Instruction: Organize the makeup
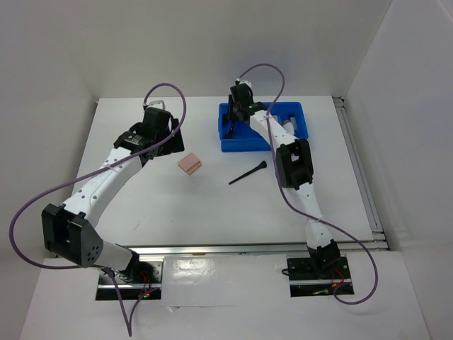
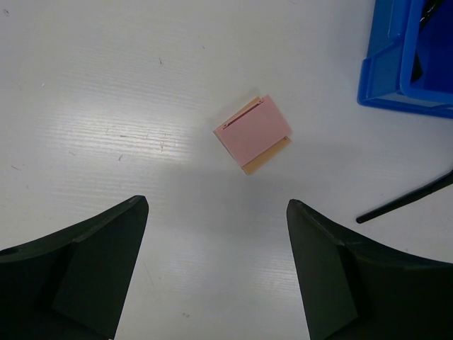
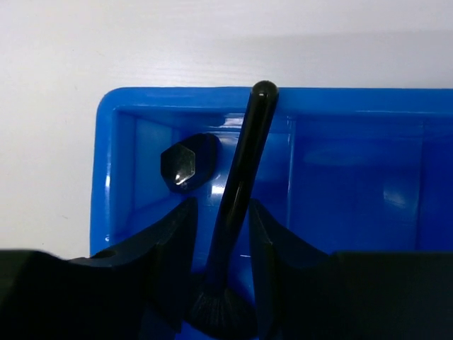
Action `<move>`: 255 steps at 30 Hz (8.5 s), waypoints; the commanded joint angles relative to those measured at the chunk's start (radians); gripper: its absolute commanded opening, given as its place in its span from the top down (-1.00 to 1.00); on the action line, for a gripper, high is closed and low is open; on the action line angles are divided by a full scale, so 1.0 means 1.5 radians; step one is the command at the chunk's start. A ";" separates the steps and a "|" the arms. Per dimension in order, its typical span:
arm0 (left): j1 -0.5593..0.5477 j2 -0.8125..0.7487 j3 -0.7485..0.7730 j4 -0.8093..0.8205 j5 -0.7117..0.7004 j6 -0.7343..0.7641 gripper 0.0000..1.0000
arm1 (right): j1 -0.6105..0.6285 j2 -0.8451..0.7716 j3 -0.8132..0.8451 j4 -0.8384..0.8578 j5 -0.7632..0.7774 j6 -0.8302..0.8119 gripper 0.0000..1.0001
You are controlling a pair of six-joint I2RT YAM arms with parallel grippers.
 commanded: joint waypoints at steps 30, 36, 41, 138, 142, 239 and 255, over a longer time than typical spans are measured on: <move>0.000 -0.007 0.026 -0.001 -0.017 0.013 -0.87 | 0.013 -0.080 -0.089 -0.021 -0.047 0.020 0.91; 0.000 -0.014 0.020 -0.001 -0.017 0.013 -0.87 | 0.013 -0.129 -0.097 -0.021 -0.039 0.020 -0.27; 0.000 -0.027 0.020 -0.001 -0.001 0.013 -0.87 | 0.020 -0.215 -0.107 -0.015 0.004 0.005 -0.30; 0.000 -0.050 0.013 -0.001 -0.008 0.019 -0.89 | 0.069 -0.371 -0.309 0.099 0.114 -0.058 0.98; 0.000 -0.062 0.019 -0.007 -0.016 0.019 -0.89 | 0.104 -0.387 -0.324 0.064 0.046 -0.058 0.98; 0.006 -0.191 -0.043 -0.005 -0.125 -0.085 -0.89 | -0.034 -0.164 -0.130 -0.057 0.055 -0.031 -0.30; 0.006 -0.157 -0.029 -0.018 -0.098 -0.085 -0.89 | -0.046 -0.144 -0.096 -0.049 0.070 -0.038 -0.88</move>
